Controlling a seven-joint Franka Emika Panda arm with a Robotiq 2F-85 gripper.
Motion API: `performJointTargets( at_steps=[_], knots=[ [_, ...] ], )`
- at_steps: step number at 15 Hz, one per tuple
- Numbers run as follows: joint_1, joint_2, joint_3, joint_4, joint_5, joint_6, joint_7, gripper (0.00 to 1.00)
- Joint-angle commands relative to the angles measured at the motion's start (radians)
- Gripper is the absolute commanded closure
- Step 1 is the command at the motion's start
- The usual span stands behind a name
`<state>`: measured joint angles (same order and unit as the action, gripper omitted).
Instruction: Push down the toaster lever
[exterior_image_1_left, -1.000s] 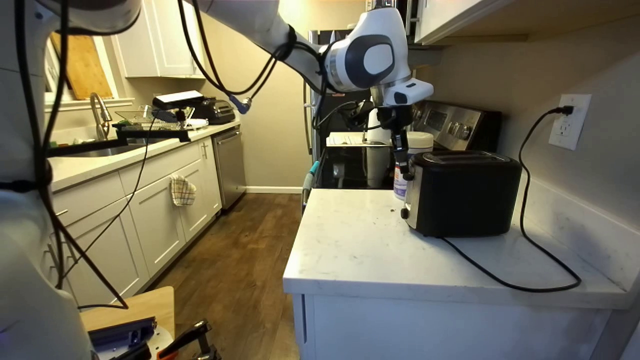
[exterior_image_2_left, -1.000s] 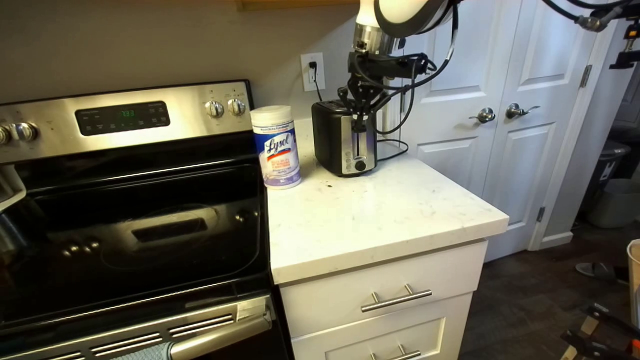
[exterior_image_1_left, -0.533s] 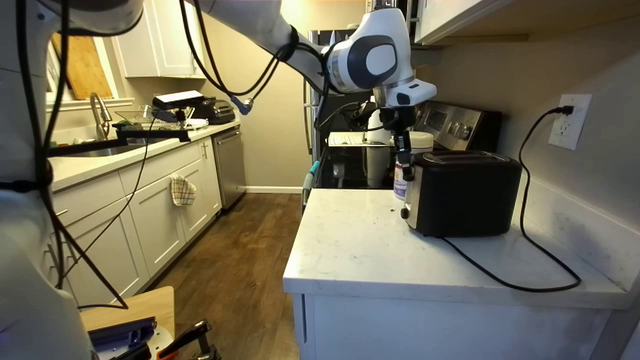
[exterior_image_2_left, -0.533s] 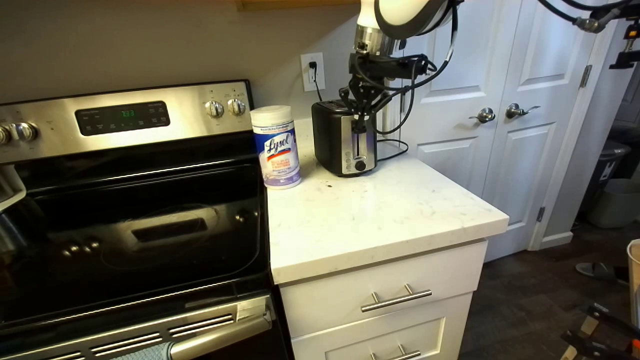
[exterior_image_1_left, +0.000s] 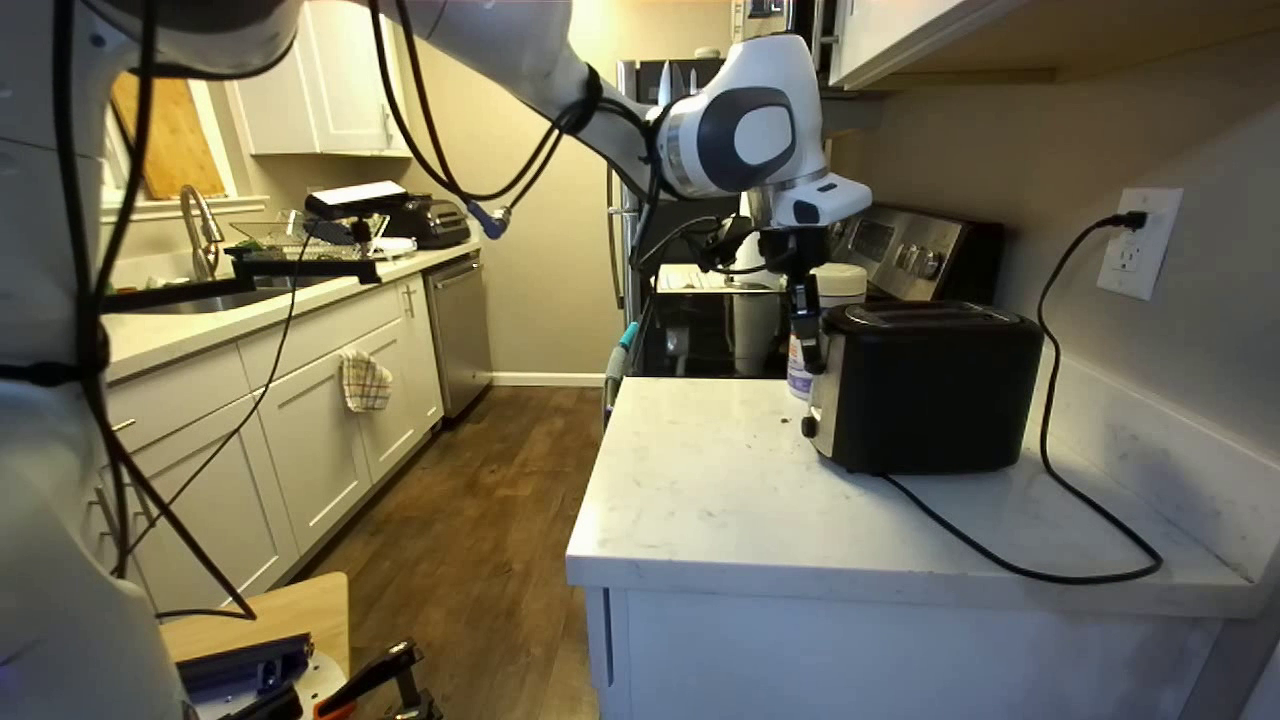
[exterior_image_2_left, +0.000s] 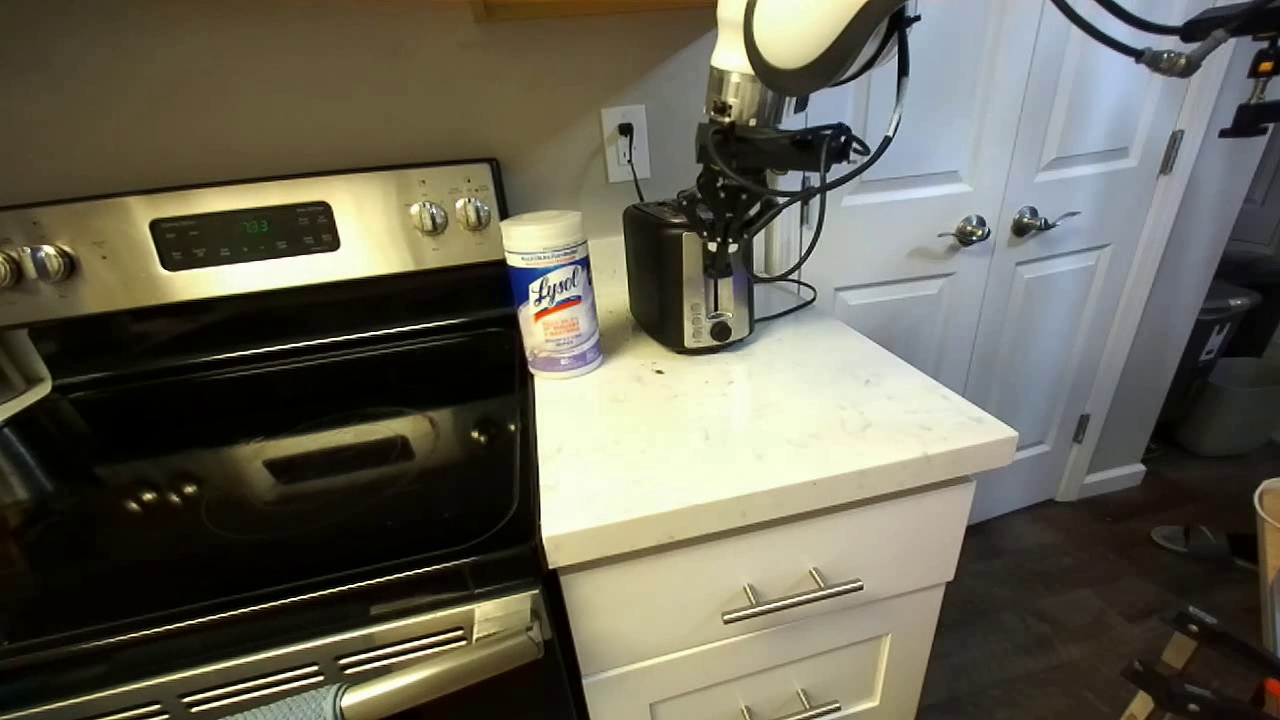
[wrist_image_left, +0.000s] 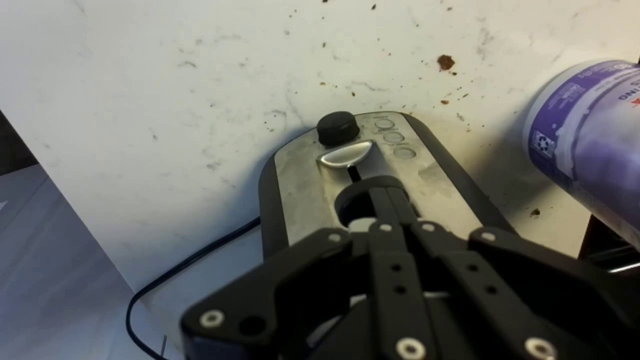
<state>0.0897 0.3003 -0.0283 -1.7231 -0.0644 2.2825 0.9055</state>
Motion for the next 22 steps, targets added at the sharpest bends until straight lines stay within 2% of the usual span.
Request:
performJointTargets(
  at_steps=[1,8,18,22],
  knots=[
    [0.009,0.023,0.002,-0.024,0.023,0.035,0.003,1.00],
    [0.013,0.081,0.009,-0.063,0.083,0.101,0.003,1.00],
    [0.020,0.060,0.004,-0.129,0.071,0.116,0.001,1.00],
    [0.028,0.012,-0.009,-0.139,0.046,0.130,0.014,1.00]
  ],
)
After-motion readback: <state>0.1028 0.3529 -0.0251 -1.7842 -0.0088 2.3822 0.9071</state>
